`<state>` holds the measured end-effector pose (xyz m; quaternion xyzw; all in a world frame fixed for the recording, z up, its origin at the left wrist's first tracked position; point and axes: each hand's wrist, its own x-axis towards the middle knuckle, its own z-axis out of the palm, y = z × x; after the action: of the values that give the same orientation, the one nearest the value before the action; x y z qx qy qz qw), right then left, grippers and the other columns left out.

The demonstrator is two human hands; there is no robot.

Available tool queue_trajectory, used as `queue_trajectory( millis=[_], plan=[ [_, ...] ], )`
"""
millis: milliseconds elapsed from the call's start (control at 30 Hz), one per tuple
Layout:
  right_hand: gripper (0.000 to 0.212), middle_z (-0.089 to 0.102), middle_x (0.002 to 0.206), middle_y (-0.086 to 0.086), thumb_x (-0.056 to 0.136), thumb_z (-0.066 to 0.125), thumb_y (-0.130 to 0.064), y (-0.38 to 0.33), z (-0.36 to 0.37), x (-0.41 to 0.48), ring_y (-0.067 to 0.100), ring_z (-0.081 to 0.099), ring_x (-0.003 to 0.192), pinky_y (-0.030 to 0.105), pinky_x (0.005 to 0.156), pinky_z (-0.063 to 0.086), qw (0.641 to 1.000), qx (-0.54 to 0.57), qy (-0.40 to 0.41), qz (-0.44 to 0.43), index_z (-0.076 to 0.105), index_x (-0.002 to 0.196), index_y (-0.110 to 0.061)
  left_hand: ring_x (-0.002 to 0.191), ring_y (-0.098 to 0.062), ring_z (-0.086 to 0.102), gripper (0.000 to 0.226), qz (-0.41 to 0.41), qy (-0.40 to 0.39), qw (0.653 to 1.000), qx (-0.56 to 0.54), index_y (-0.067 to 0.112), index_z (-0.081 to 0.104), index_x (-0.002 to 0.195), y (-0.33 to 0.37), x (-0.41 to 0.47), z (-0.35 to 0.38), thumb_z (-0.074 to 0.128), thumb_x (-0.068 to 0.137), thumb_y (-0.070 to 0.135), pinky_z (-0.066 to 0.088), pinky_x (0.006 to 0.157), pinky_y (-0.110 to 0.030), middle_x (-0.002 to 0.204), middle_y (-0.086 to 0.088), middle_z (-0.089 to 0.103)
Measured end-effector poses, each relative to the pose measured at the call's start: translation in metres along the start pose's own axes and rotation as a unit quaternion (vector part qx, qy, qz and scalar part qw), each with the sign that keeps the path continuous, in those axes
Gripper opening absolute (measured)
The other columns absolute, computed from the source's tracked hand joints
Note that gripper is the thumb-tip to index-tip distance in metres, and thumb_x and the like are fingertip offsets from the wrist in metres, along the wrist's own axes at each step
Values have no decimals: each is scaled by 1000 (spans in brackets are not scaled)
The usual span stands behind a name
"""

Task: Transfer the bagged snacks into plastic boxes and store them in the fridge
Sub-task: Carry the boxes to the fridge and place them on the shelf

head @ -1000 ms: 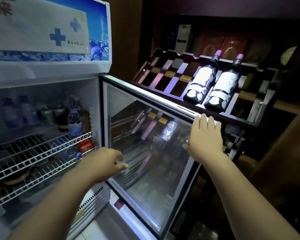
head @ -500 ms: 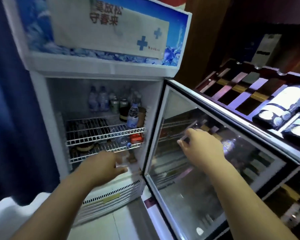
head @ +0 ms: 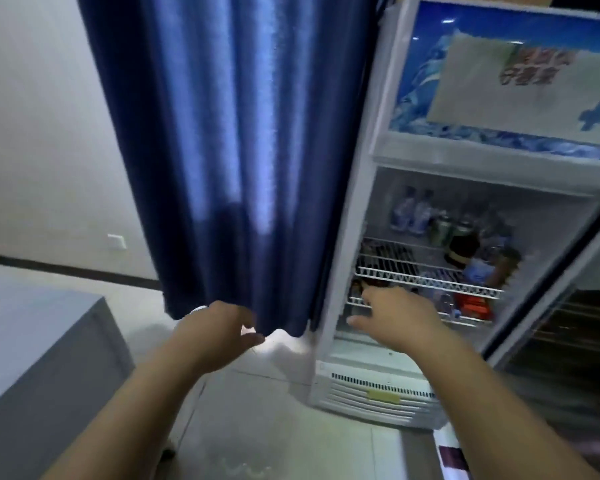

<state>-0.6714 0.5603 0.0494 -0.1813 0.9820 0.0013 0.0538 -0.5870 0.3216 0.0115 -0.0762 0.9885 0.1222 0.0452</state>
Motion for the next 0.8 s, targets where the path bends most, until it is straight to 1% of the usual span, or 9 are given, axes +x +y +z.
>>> queue_trajectory(
  millis=[100, 200, 300, 400, 467, 533, 667, 733, 800],
  plan=[
    [44, 65, 109, -2, 83, 54, -57, -74, 6, 8, 23, 61, 101, 32, 73, 44, 998, 9, -19, -67, 55, 113, -25, 101, -17, 61, 40, -65, 6, 998, 7, 32, 59, 116, -59, -41, -6, 52, 85, 56, 51, 88, -33, 114, 4, 64],
    [43, 64, 97, -6, 84, 53, -55, -144, 8, 13, 20, 60, 93, 30, 67, 43, 989, 19, -33, -142, 55, 114, -24, 99, -15, 62, 41, -135, 23, 990, 10, 29, 59, 117, -111, -85, -14, 53, 86, 55, 51, 88, -31, 115, 4, 64],
    [43, 61, 100, -6, 87, 50, -53, -210, 4, 11, 19, 58, 90, 33, 73, 47, 972, 18, -39, -231, 52, 117, -23, 103, -17, 60, 40, -212, 47, 976, 14, 28, 59, 117, -156, -131, -25, 51, 87, 54, 50, 88, -32, 116, 3, 63],
    [35, 60, 106, -3, 89, 49, -53, -270, 2, 6, 19, 58, 90, 34, 77, 49, 946, 8, -47, -321, 49, 111, -26, 102, -16, 60, 40, -295, 62, 953, 7, 30, 59, 116, -192, -183, -33, 50, 87, 57, 48, 83, -29, 116, 4, 63],
    [38, 61, 111, -1, 89, 49, -54, -309, 3, 3, 19, 58, 92, 36, 79, 50, 925, -3, -50, -377, 50, 114, -24, 100, -15, 60, 39, -354, 77, 932, -5, 32, 59, 113, -209, -218, -33, 49, 86, 59, 49, 81, -30, 115, 6, 63],
    [42, 61, 115, 1, 88, 48, -54, -346, 4, -3, 20, 58, 94, 37, 80, 51, 900, -22, -51, -433, 51, 117, -23, 100, -16, 60, 39, -414, 91, 906, -18, 32, 59, 113, -219, -252, -31, 49, 86, 59, 50, 83, -32, 115, 5, 63],
    [54, 57, 126, 1, 90, 48, -55, -410, 7, -26, 22, 56, 109, 36, 85, 48, 842, -48, -62, -534, 43, 134, -23, 104, -17, 59, 37, -521, 110, 845, -58, 31, 60, 112, -222, -316, -23, 50, 87, 56, 48, 83, -31, 117, 5, 62],
    [57, 57, 129, 2, 91, 47, -56, -435, 11, -44, 23, 56, 111, 36, 86, 48, 813, -53, -67, -576, 40, 137, -24, 100, -18, 60, 32, -564, 123, 812, -84, 30, 62, 106, -220, -347, -15, 53, 87, 54, 49, 81, -31, 113, 3, 64],
    [57, 57, 129, 2, 91, 47, -56, -458, 16, -65, 23, 56, 111, 35, 85, 48, 786, -60, -70, -611, 40, 138, -24, 102, -18, 59, 32, -605, 127, 780, -100, 30, 62, 107, -214, -377, -5, 54, 86, 53, 48, 81, -31, 114, 3, 64]
  ],
)
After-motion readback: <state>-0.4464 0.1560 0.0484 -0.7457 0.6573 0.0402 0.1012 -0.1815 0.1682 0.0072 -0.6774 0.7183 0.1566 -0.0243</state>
